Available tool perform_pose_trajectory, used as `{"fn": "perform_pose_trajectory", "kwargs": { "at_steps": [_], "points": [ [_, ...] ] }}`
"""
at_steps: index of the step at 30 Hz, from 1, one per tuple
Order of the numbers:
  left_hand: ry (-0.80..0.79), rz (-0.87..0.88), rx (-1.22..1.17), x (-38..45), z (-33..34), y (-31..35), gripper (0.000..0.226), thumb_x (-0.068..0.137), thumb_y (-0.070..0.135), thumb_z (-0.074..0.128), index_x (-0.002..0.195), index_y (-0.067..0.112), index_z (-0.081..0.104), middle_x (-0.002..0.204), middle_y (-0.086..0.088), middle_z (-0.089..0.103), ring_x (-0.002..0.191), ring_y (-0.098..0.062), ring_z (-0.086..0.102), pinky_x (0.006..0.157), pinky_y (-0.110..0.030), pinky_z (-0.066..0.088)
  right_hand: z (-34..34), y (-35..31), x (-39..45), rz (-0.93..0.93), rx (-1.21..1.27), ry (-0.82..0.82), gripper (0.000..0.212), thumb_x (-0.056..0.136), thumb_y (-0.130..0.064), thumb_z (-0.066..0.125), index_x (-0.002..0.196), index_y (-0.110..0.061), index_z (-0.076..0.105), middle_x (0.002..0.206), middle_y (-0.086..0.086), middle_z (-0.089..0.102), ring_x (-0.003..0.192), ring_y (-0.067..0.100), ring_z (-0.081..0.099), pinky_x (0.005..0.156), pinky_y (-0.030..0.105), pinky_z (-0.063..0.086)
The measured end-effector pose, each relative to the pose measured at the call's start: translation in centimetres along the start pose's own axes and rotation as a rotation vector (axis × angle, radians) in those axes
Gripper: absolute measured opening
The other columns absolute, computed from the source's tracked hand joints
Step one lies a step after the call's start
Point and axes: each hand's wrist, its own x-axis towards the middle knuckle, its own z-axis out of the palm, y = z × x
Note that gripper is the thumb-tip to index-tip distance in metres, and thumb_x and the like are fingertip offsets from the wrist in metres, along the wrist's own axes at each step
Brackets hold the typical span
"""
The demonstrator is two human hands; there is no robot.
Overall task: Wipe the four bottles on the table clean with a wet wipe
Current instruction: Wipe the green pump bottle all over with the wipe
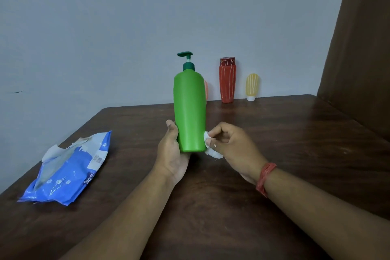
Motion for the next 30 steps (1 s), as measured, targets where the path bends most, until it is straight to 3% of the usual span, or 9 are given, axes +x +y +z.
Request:
{"fn": "perform_pose_trajectory", "kwargs": {
  "at_steps": [4,8,10,16,20,24,26,28,30],
  "points": [
    [-0.087,0.042,0.138,0.4,-0.3,0.1,0.033,0.11,0.027,0.033,0.123,0.012,0.058,0.12,-0.014,0.071,0.115,-0.033,0.065,0.096,-0.047,0.052,-0.6,-0.3,0.4,-0.029,0.044,0.061,0.017,0.087,0.001,0.07,0.082,-0.014,0.062,0.096,-0.001,0.072,0.097,0.012,0.069,0.077,0.022,0.056],
    [-0.123,0.078,0.307,0.5,-0.3,-0.2,0.034,0.111,0.022,0.031,0.133,0.015,0.056,0.116,-0.002,0.073,0.108,-0.016,0.067,0.091,-0.033,0.05,-1.0,0.6,0.8,-0.083,-0.194,0.11,0.021,0.085,-0.004,0.073,0.077,-0.019,0.059,0.086,-0.002,0.066,0.08,0.014,0.064,0.067,0.032,0.055],
    [-0.132,0.068,0.342,0.4,-0.4,-0.3,0.034,0.111,0.02,0.031,0.133,0.015,0.056,0.113,0.001,0.074,0.107,-0.013,0.067,0.09,-0.028,0.05,-1.1,1.0,1.0,-0.095,-0.247,0.126,0.023,0.084,-0.004,0.073,0.076,-0.02,0.058,0.082,-0.007,0.063,0.074,0.009,0.058,0.063,0.027,0.048],
    [-0.123,0.026,0.353,0.5,-1.0,-0.5,0.034,0.111,0.016,0.03,0.133,0.015,0.056,0.13,-0.007,0.067,0.127,-0.021,0.059,0.11,-0.039,0.045,-1.4,1.2,1.4,-0.088,-0.227,0.103,0.021,0.085,-0.003,0.073,0.077,-0.018,0.061,0.087,-0.01,0.066,0.088,0.0,0.063,0.073,0.019,0.049],
    [-0.109,0.036,0.399,0.0,-0.8,-0.3,0.034,0.111,0.018,0.029,0.132,0.018,0.056,0.131,-0.004,0.067,0.128,-0.019,0.058,0.112,-0.039,0.043,-1.7,1.7,1.5,-0.086,-0.247,0.066,0.022,0.083,-0.005,0.075,0.076,-0.021,0.062,0.091,-0.008,0.068,0.094,0.006,0.066,0.077,0.022,0.051],
    [-0.05,0.071,0.609,-0.9,-0.6,-0.1,0.033,0.109,0.029,0.035,0.135,0.022,0.054,0.131,-0.001,0.064,0.12,-0.013,0.058,0.109,-0.035,0.043,-2.0,2.0,1.5,-0.063,-0.241,0.084,0.023,0.083,-0.008,0.076,0.075,-0.024,0.062,0.092,-0.004,0.071,0.094,0.012,0.068,0.078,0.029,0.056],
    [0.046,0.118,0.809,-1.5,-0.7,0.2,0.033,0.108,0.031,0.041,0.138,0.02,0.049,0.128,0.002,0.061,0.109,-0.008,0.055,0.094,-0.027,0.043,-2.3,1.9,1.6,-0.044,-0.235,0.115,0.023,0.084,-0.009,0.076,0.075,-0.025,0.062,0.091,-0.002,0.07,0.09,0.014,0.067,0.077,0.03,0.056],
    [0.134,0.145,0.883,-2.3,-0.8,0.3,0.031,0.103,0.028,0.053,0.131,0.017,0.048,0.122,0.004,0.059,0.102,-0.003,0.055,0.08,-0.02,0.042,-2.7,1.8,1.7,-0.025,-0.225,0.157,0.023,0.084,-0.009,0.075,0.075,-0.025,0.061,0.092,-0.002,0.069,0.085,0.013,0.066,0.074,0.026,0.054],
    [0.204,0.153,0.932,-2.9,-0.9,-0.1,0.036,0.094,0.029,0.068,0.122,0.017,0.048,0.119,0.0,0.057,0.104,-0.009,0.056,0.082,-0.022,0.046,-3.0,1.7,1.7,-0.015,-0.218,0.2,0.021,0.085,-0.009,0.074,0.076,-0.024,0.061,0.091,-0.002,0.069,0.08,0.008,0.063,0.068,0.019,0.05]
  ]
}}
